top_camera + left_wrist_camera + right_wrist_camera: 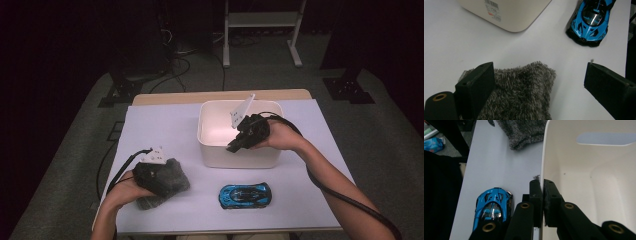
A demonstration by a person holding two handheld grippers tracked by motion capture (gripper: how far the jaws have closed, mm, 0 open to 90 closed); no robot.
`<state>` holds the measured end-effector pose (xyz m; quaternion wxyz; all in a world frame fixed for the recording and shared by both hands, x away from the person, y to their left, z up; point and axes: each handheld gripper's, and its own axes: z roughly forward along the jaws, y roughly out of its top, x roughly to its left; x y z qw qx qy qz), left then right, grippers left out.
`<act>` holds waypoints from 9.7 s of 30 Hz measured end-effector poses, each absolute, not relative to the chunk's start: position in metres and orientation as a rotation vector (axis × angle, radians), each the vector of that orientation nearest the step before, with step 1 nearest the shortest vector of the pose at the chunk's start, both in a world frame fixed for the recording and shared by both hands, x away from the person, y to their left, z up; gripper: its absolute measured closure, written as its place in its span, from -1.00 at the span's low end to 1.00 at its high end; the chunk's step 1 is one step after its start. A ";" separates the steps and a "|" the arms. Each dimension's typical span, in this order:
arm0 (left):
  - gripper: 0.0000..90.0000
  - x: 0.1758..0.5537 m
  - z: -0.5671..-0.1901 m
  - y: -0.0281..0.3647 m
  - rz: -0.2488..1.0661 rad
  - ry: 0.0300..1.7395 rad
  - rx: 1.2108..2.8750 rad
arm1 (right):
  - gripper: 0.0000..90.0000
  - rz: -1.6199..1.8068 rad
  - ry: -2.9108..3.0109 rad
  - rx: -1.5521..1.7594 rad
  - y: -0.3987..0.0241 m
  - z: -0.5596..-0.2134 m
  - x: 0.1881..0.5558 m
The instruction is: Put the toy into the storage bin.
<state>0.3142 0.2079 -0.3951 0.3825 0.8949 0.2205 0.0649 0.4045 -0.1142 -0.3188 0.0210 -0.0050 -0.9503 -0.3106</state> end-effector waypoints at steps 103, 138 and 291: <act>-0.93 0.306 -0.393 0.205 0.222 0.534 2.282 | -0.69 -0.963 -3.026 -0.160 -0.145 -0.450 0.306; -0.93 0.305 -0.394 0.205 0.206 0.520 2.287 | -0.44 -0.910 -3.040 -0.122 -0.140 -0.443 0.304; -0.93 0.308 -0.394 0.227 0.224 0.570 2.241 | -0.44 -0.833 -2.998 -0.168 -0.114 -0.297 0.446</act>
